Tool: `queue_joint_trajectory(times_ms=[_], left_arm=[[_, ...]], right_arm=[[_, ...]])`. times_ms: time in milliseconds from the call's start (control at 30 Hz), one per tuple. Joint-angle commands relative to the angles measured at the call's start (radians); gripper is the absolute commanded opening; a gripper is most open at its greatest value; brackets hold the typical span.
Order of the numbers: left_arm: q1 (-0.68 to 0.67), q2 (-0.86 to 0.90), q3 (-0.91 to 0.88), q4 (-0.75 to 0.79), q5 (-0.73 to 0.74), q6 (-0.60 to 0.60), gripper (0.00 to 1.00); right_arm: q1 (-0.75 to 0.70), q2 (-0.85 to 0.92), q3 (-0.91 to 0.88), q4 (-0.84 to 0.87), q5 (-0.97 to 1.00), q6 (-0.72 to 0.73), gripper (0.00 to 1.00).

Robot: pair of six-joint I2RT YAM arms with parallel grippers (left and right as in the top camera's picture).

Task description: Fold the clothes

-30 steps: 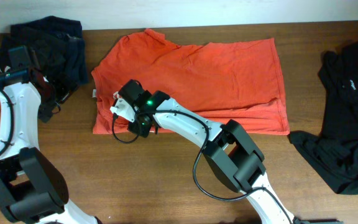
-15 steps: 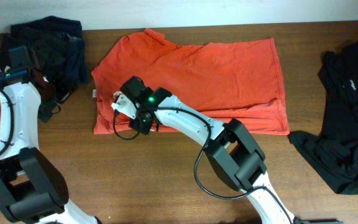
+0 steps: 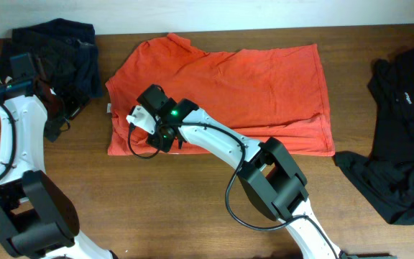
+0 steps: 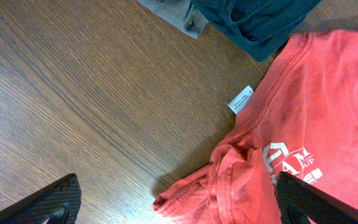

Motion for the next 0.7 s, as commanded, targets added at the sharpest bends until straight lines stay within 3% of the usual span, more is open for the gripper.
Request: queue_joint_trajectory(times_ms=[0,367,567,600,667], left_arm=[[0.002,-0.021,0.014,-0.002,-0.011,-0.002,0.99],[0.002,-0.021,0.014,-0.002,-0.011,-0.002,0.99],[0.002,-0.021,0.014,-0.002,-0.011,-0.002,0.99],[0.002,-0.021,0.014,-0.002,-0.011,-0.002,0.99],[0.002,-0.021,0.014,-0.002,-0.011,-0.002,0.99]], right_arm=[[-0.021,0.014,0.024,0.032,0.008,0.005,0.04],[-0.149,0.015,0.023,0.286,0.047,0.137,0.04],[-0.212,0.026,0.023,0.416,0.043,0.137,0.06],[-0.214,0.027,0.023,0.42,0.043,0.137,0.12],[-0.217,0.035,0.023,0.416,0.043,0.137,0.4]])
